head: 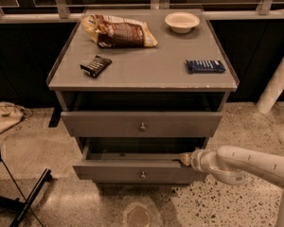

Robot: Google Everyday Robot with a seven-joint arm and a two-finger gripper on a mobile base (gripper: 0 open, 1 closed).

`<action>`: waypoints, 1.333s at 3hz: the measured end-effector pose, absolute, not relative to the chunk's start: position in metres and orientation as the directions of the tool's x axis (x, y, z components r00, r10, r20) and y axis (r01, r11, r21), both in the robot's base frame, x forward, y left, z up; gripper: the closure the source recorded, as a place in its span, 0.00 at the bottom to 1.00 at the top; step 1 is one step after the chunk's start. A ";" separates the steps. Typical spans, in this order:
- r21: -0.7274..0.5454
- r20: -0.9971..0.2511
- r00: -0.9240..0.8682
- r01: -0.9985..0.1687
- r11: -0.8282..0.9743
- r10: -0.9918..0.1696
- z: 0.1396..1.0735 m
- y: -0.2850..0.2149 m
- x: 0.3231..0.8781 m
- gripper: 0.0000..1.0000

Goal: Open middle drawer

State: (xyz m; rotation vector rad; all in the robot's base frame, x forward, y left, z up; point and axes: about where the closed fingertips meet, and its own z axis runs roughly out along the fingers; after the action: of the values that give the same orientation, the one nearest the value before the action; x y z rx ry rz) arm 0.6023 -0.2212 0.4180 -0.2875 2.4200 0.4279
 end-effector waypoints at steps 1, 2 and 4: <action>0.222 -0.615 -0.774 -0.355 0.908 -0.152 0.412 -0.212 0.594 1.00; 0.257 -0.559 -0.810 -0.372 0.892 -0.177 0.405 -0.202 0.571 1.00; 0.292 -0.513 -0.837 -0.379 0.878 -0.191 0.403 -0.207 0.537 1.00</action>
Offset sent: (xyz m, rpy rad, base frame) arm -0.0981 0.0174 -0.0391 -0.0046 0.2932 0.1838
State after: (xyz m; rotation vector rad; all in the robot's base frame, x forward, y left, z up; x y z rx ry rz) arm 0.5374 -0.2068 0.4027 -0.4148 2.5659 0.5321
